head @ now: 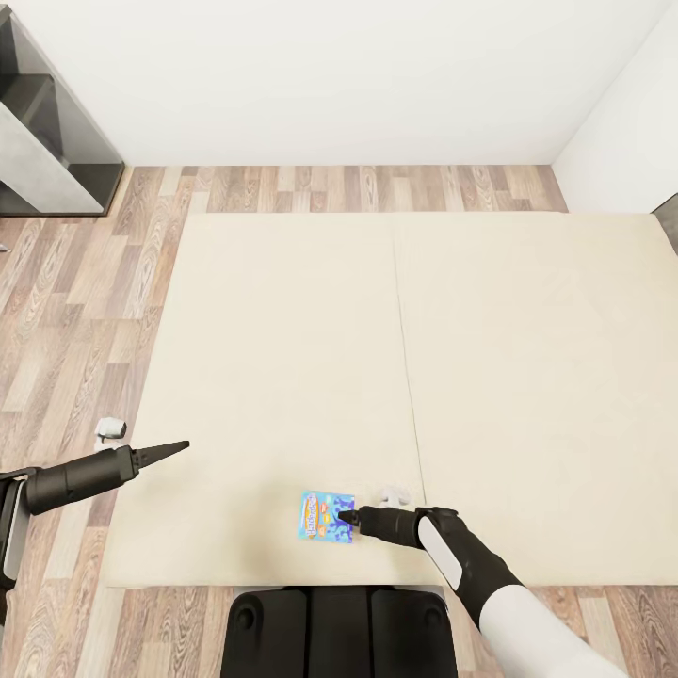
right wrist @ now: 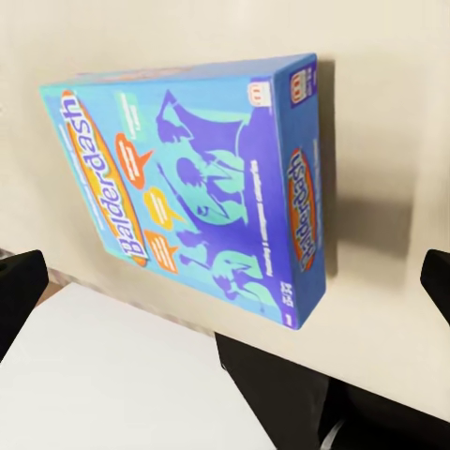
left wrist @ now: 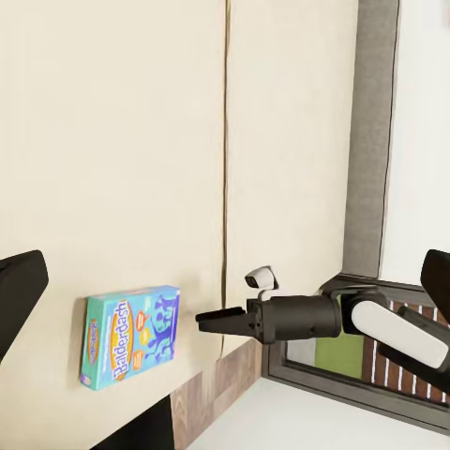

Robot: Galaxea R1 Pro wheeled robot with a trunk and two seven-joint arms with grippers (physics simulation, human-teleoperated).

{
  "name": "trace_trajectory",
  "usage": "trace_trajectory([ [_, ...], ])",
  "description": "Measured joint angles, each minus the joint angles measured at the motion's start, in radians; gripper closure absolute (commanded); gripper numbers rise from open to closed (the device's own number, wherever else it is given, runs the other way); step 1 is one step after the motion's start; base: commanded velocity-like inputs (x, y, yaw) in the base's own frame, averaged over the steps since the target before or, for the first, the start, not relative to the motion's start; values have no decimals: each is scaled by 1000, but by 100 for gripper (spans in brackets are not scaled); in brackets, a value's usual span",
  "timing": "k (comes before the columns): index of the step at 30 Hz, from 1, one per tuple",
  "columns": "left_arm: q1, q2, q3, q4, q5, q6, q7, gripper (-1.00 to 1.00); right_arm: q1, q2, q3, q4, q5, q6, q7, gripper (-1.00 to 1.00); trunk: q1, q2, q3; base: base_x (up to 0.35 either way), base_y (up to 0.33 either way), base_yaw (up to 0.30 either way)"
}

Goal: Put all the toys in the child's room - the three board games (two on the bed and one on the table), the two jigsaw puzzles on the table, and the tennis ball on the table - inside the toy box on the table in the child's room.

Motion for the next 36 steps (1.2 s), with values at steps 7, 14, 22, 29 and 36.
trace_trajectory([
  [7,0,0,0,0,0,0,0,-100,0,0,0,0,2,0,0,-100,0,0,0,0,0,0],
  [14,0,0,1,0,0,0,0,-100,0,0,1,0,2,0,0,-100,0,0,0,0,58,0],
  [22,0,0,1,1,0,0,0,-100,0,0,1,0,2,0,0,-100,0,0,0,0,82,0],
  [29,0,0,1,1,0,0,0,-100,0,1,2,0,3,-1,0,-100,0,0,0,0,7,0],
  [36,0,0,1,1,0,0,0,-100,0,0,2,0,3,-1,0,-100,0,0,0,0,33,0],
])
